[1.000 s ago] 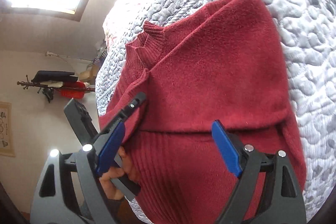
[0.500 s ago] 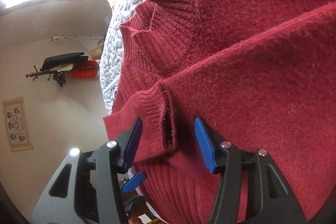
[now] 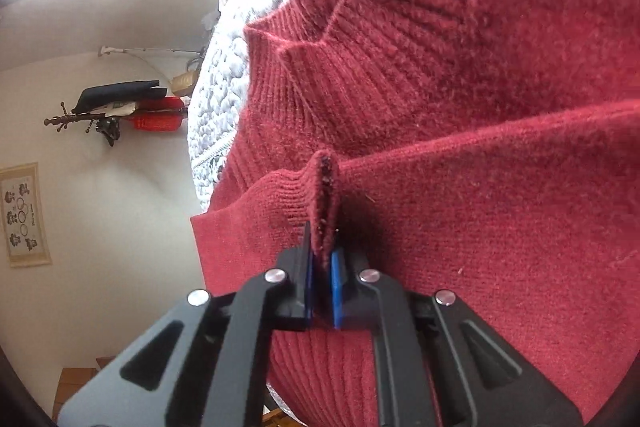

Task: Fold small clothes
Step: 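Grasp the second cuff with the right gripper, straighten it, then release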

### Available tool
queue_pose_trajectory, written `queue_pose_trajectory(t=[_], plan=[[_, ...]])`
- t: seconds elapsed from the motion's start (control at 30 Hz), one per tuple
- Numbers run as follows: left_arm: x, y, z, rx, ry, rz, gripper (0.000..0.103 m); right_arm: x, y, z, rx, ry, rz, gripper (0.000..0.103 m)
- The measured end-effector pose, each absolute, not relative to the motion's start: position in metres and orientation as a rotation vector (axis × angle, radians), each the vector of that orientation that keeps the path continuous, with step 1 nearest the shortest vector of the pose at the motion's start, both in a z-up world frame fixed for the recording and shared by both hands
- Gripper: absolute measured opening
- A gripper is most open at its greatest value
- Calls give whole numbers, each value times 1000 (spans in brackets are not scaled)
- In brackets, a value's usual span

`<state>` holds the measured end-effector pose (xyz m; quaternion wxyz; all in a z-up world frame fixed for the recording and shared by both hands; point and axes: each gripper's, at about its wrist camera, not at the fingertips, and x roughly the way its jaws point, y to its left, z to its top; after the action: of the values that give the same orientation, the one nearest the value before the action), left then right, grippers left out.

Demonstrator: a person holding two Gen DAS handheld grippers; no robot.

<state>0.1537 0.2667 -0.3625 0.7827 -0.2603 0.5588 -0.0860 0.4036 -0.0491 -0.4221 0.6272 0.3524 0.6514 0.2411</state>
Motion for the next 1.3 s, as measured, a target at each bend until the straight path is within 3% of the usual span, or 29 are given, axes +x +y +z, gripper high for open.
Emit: queue_pose_trajectory(t=[0.4,0.63,0.93,1.0,1.03,1.07,1.1,1.2,1.27,1.3], plan=[[148,291,-350,-533,1186,-126,58,387,-172,-334,742,1285,408,6],[159,290,-350,-523,1179,-136,59,339,-233,-369,847,1292,275,6],[199,281,-346,-510,1144,-209,61,336,-232,-399,855,1305,269,12],[210,275,-346,-510,1138,-223,62,338,-234,-399,867,1316,271,21],[215,272,-346,-507,1137,-231,62,338,-235,-399,876,1324,263,43],[219,269,-346,-501,1134,-238,62,338,-235,-397,876,1311,252,57],[223,267,-347,-497,1134,-245,62,337,-239,-393,867,1300,246,57],[234,261,-350,-498,1143,-263,62,331,-254,-390,893,1283,229,51],[239,258,-353,-491,1146,-273,63,326,-265,-389,896,1276,209,17],[241,257,-354,-489,1148,-277,63,324,-264,-385,887,1272,210,8]])
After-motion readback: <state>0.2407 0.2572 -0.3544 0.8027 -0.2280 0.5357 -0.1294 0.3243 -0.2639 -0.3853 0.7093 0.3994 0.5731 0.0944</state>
